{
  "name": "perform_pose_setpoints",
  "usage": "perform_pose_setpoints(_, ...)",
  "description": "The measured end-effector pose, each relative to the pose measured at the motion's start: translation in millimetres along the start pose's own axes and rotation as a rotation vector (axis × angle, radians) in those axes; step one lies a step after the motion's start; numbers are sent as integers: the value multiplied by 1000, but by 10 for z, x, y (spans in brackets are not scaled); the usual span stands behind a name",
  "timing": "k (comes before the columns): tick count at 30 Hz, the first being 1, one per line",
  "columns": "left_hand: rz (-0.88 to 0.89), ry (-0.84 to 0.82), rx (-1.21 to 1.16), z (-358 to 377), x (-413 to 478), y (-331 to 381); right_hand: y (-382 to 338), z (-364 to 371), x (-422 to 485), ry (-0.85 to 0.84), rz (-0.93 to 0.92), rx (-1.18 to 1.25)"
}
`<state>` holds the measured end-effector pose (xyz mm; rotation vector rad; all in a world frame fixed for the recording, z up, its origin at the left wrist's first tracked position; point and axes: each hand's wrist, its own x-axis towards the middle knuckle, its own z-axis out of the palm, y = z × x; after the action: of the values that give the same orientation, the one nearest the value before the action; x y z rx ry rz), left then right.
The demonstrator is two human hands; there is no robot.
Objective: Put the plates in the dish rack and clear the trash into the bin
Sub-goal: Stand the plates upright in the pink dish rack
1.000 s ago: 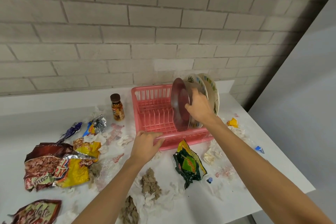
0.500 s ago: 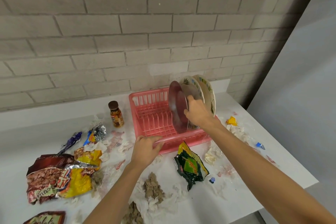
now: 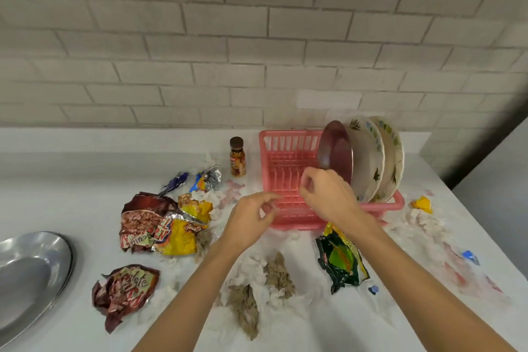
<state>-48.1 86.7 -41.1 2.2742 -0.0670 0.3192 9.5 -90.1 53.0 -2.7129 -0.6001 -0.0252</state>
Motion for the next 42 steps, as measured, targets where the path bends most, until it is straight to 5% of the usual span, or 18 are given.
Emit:
perform_pose_setpoints(7,-124,159,46,-655,-851,-379,-919,814,-51,-232,-303,91)
perform_pose_setpoints(15,-532,500,172,-1450,-2274,-1056,-1745,1429,-201,-433,-468,188)
perform_pose_setpoints(21,-655,487,463,-1885,-2805,-1466,-2129,1579,-252,-489,-486,218)
perform_pose_setpoints(27,-884,293,568,-2127,-2989,-1845,-2294,1661,-329,-583,-454,316)
perform_pose_setpoints(36,-762,292,552,-2325,-3095,-1803,-2215,1714,-284,-664,-359,427)
perform_pose_setpoints(42,-546,610,700,-2427,-2899,-1537,-2295,1725,-263,-669,-303,472)
